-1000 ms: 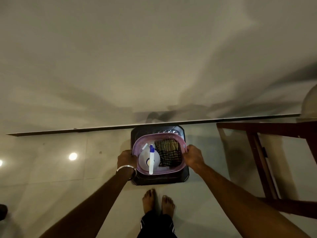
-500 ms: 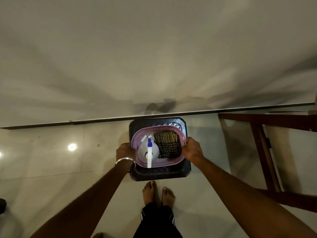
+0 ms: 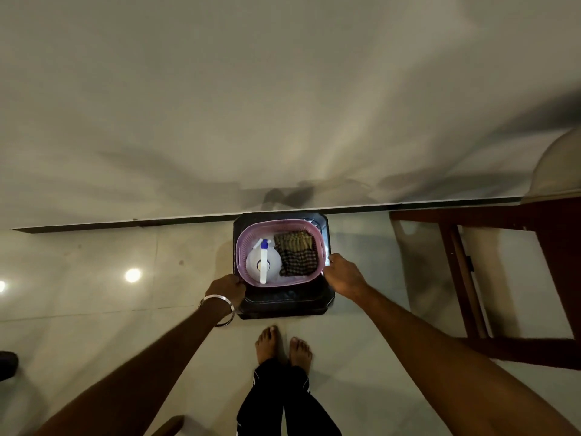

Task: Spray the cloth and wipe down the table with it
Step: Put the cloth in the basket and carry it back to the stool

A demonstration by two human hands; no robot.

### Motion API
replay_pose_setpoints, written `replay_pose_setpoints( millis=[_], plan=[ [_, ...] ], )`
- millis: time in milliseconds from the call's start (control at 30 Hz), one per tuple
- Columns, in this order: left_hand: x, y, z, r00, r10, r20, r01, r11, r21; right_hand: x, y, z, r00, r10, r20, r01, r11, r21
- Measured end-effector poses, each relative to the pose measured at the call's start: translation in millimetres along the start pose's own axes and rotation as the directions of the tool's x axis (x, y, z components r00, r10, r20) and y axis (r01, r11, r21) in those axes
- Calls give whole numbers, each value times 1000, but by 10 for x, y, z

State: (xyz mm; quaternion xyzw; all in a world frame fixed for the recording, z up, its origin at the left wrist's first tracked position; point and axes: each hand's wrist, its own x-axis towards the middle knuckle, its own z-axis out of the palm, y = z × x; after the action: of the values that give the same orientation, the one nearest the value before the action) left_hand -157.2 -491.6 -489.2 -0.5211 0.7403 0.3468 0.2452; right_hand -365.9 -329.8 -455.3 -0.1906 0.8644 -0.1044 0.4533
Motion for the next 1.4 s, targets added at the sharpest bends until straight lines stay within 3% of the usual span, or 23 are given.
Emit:
replay_pose_setpoints(
  millis=[233, 367, 500, 733, 967, 1400],
  plan=[
    [-911, 181, 6, 963, 264, -52, -259, 962, 80, -837, 137, -232, 984, -178, -28, 163, 944, -288],
    [-1369, 360, -42, 899, 428, -92, -420, 903, 89, -1278, 213, -341, 964, -253, -78, 208, 907, -367],
    [-1736, 485, -70, 841, 529, -116, -497, 839, 220, -1712, 336, -377, 948, -291, -129, 216, 887, -409],
    [-2379, 407, 19, 737, 661, -140, -574, 722, 385, -2536, 639, -153, 923, -292, -249, 175, 898, -405],
    [-3052, 327, 190, 675, 723, -147, -615, 662, 428, -3325, 1061, 48, 902, -273, -333, 134, 913, -386],
    [-4365, 1101, 1221, 520, 854, 0, -703, 429, 567, -4913, 2743, 59, 825, -107, -556, 11, 985, -172]
  ],
)
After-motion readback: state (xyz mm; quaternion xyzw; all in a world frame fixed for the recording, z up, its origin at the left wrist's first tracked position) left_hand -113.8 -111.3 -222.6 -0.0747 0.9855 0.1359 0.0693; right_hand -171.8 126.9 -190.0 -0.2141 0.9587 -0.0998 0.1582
